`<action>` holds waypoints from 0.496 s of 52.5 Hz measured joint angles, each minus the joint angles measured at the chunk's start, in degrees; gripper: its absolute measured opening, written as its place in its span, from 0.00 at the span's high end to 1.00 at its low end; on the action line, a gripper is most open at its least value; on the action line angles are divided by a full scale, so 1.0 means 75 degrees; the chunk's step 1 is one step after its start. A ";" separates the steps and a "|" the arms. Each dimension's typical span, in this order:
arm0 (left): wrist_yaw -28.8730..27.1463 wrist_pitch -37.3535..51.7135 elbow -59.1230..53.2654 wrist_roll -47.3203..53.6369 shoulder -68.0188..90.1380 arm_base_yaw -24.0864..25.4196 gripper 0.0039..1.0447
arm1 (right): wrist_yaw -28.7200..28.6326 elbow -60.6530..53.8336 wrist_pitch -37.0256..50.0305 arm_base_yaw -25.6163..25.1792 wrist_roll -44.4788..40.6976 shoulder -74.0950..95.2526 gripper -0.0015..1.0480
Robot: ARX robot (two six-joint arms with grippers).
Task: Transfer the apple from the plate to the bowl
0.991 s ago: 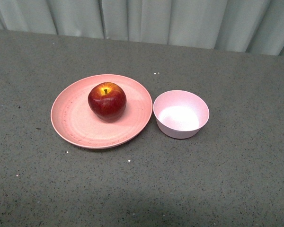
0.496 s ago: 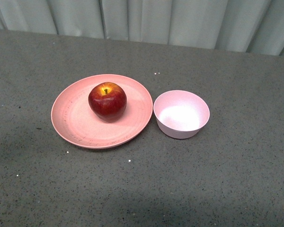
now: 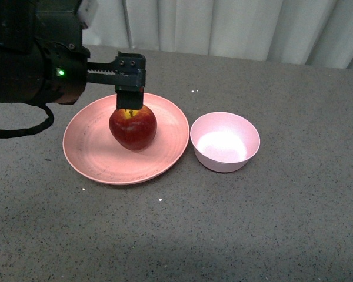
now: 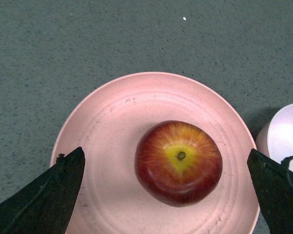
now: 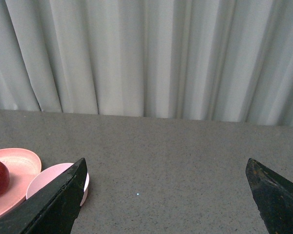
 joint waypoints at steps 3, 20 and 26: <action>0.0090 -0.0102 0.0169 -0.0023 0.0201 -0.0096 0.06 | 0.0000 0.0000 0.0000 0.0000 0.0000 0.0003 0.09; 0.0207 -0.0221 0.0621 0.0137 0.1087 -0.0361 0.06 | 0.0000 0.0000 0.0000 0.0000 0.0000 0.0003 0.09; 0.0201 -0.0341 0.0714 0.0122 0.1323 -0.0347 0.06 | 0.0000 0.0000 0.0000 0.0000 0.0000 0.0003 0.09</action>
